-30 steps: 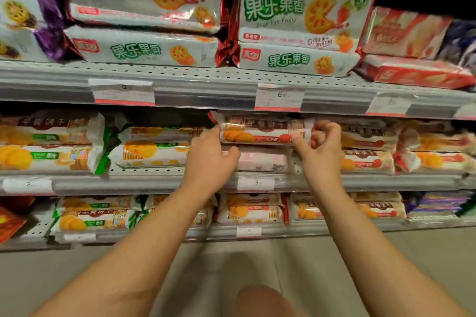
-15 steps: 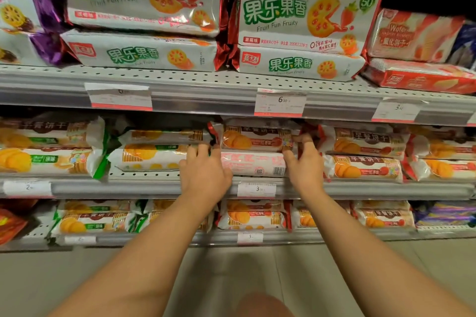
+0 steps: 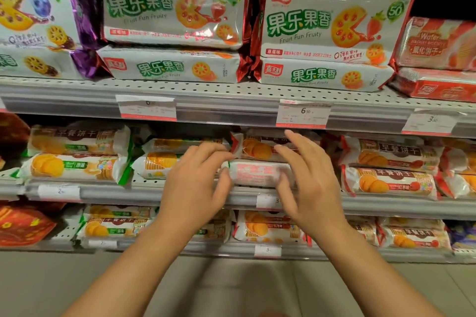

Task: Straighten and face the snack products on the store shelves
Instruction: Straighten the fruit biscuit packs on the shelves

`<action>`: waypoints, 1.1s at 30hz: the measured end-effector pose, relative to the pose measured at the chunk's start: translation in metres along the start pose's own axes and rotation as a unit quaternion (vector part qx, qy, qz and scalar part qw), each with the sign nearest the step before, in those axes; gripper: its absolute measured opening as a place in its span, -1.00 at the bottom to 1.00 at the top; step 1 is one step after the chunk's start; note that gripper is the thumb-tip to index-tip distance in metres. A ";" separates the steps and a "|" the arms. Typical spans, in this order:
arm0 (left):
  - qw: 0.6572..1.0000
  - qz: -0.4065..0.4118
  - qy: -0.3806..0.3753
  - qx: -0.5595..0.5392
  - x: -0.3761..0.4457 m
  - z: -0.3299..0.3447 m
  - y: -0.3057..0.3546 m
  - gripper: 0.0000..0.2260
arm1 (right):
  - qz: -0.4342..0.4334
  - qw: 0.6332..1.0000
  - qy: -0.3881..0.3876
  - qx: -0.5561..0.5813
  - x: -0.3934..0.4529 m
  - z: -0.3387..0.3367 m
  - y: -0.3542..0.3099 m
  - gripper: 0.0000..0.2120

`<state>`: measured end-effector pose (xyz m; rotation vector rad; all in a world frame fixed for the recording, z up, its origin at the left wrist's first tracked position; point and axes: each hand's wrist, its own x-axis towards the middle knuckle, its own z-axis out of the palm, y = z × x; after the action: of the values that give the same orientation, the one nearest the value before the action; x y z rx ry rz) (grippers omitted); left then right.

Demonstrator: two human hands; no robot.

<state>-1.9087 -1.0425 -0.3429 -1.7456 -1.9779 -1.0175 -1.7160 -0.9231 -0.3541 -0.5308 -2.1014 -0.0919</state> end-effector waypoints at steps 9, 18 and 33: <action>0.984 -0.005 0.087 0.156 0.038 -0.063 -0.040 -0.49 | 0.029 0.991 -0.006 -0.129 0.072 0.007 -0.035 -0.35; 0.970 -0.038 0.181 0.156 0.057 -0.057 -0.043 -0.71 | 0.073 0.984 0.063 -0.149 0.075 0.033 -0.045 -0.40; 0.977 -0.097 0.131 0.136 0.068 -0.065 -0.036 -0.73 | 0.149 0.986 -0.017 -0.072 0.088 0.011 -0.056 -0.45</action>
<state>-1.9711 -1.0372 -0.2643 -1.2301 -2.0310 -0.9285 -1.7885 -0.9408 -0.2806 -0.9339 -2.0347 -0.0615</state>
